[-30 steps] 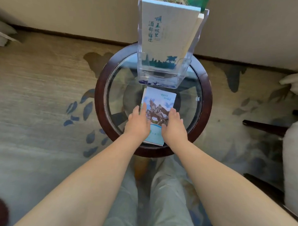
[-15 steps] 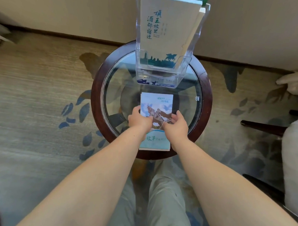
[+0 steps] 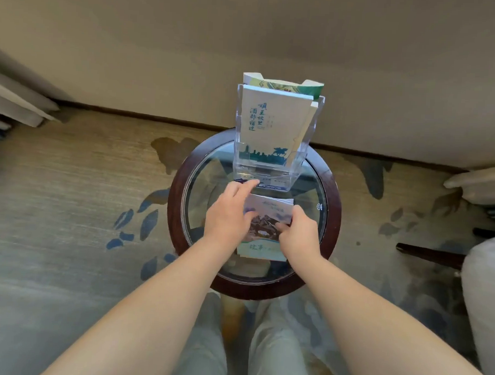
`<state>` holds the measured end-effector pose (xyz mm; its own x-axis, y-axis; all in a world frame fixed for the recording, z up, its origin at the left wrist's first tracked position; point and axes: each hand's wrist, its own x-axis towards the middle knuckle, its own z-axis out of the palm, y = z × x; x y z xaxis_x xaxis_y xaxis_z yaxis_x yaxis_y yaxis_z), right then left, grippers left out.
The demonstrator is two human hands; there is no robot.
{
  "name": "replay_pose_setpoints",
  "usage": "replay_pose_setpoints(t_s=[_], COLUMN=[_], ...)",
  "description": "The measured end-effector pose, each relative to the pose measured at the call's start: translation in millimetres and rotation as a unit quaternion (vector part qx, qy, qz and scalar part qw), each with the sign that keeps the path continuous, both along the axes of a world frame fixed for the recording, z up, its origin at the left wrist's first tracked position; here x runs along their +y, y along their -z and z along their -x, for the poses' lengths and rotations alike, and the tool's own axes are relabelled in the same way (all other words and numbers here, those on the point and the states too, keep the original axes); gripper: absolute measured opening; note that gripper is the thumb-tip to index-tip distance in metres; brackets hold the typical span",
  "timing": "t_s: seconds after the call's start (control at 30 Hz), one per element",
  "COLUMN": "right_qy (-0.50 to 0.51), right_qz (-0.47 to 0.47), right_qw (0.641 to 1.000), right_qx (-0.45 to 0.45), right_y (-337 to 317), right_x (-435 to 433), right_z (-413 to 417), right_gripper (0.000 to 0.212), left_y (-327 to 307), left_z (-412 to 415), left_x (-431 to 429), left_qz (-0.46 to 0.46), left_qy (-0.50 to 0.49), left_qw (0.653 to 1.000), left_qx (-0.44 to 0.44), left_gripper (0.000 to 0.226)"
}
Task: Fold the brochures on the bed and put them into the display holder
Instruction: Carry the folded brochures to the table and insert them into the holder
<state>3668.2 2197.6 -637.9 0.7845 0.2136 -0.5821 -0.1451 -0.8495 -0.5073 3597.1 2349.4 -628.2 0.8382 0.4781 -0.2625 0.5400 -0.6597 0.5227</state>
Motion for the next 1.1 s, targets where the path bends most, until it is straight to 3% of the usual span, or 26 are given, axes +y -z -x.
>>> replay_pose_setpoints(t_s=[0.13,0.2,0.3,0.43,0.53,0.67,0.87,1.1], right_qy=[-0.016,-0.031,-0.122,-0.346,-0.419,-0.396,-0.402,-0.366], right_qz=[-0.018,-0.019,0.001,0.049,0.089,0.087,0.139,0.104], right_qw=[0.999,0.999,0.986,0.892,0.857,0.877,0.861,0.878], right_qx=[-0.023,-0.034,-0.11,-0.288,-0.288,-0.257,-0.279,-0.291], right_y=[-29,-43,-64,-91,-116,-144,-159,-149], right_x=[0,0,-1,0,11,29,49,52], right_z=[-7,-10,-16,-28,-36,-51,-79,-96], right_gripper=[0.034,0.041,0.068,0.065,0.043,0.035,0.028,0.021], left_y=[-35,-52,-76,-105,-129,-151,-161,-151], left_z=[-13,-17,-20,-24,-34,-51,-77,-97], left_x=[10,11,8,7,10,19,35,40], left_qz=[-0.119,-0.131,-0.158,-0.199,-0.225,-0.259,-0.3,-0.306], left_qy=[0.107,0.131,0.172,0.192,0.214,0.216,0.22,0.234], left_qw=[0.986,0.981,0.969,0.956,0.946,0.938,0.926,0.921], left_qx=[0.042,0.06,0.079,0.097,0.092,0.078,0.062,0.05], left_gripper=[0.033,0.03,0.037,0.04,0.04,0.036,0.03,0.032])
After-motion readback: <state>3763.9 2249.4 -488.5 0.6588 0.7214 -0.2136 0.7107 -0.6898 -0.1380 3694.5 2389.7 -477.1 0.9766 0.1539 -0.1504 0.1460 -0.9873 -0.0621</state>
